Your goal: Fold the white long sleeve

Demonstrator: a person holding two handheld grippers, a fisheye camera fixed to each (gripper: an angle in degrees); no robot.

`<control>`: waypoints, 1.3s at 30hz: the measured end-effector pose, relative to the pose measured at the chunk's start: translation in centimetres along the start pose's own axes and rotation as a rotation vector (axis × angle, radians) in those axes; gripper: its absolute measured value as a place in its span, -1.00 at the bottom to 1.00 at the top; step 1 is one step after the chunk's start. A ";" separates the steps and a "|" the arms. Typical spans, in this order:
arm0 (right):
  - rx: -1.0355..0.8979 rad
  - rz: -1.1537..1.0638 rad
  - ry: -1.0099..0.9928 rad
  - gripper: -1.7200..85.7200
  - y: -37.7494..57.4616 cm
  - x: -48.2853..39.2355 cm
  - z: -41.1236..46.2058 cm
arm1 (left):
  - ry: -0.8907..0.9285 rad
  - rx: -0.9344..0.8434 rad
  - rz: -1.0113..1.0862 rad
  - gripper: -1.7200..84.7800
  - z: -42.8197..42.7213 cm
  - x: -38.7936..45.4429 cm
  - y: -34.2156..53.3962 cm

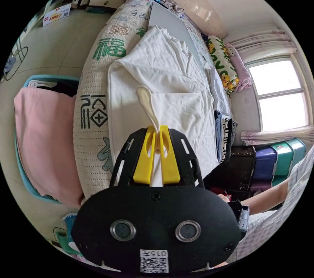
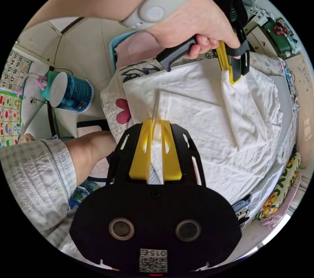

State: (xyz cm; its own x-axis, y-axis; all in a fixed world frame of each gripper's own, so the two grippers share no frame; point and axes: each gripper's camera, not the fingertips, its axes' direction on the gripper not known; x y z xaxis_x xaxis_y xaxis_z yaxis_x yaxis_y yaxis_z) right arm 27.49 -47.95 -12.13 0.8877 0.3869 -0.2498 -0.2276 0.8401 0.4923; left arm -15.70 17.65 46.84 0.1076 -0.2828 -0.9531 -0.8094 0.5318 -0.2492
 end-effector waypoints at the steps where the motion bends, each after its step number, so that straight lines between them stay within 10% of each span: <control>1: -0.007 0.006 -0.005 -0.85 -0.3 -0.1 -0.1 | 0.004 -0.002 0.001 -0.97 0.0 -0.3 0.0; 17: 0.037 0.439 -0.216 -0.97 0.0 10.0 -11.2 | -0.012 0.067 0.011 -0.97 -7.7 -6.8 -2.7; 34: -0.181 1.350 0.659 -0.94 23.9 43.3 -30.8 | -0.793 0.146 -0.324 -0.85 -28.0 -17.7 -13.3; 39: -0.153 1.660 0.529 -0.84 30.3 43.9 -30.5 | -0.770 0.262 -0.471 -0.76 -26.8 -17.4 -11.4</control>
State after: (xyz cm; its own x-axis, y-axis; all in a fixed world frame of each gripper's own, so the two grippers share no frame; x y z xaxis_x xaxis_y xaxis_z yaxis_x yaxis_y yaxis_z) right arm 47.34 6.12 -33.62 -0.5133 0.8438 0.1564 -0.7401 -0.5275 0.4170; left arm -23.85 -4.90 70.82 0.8192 0.0414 -0.5720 -0.4396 0.6860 -0.5798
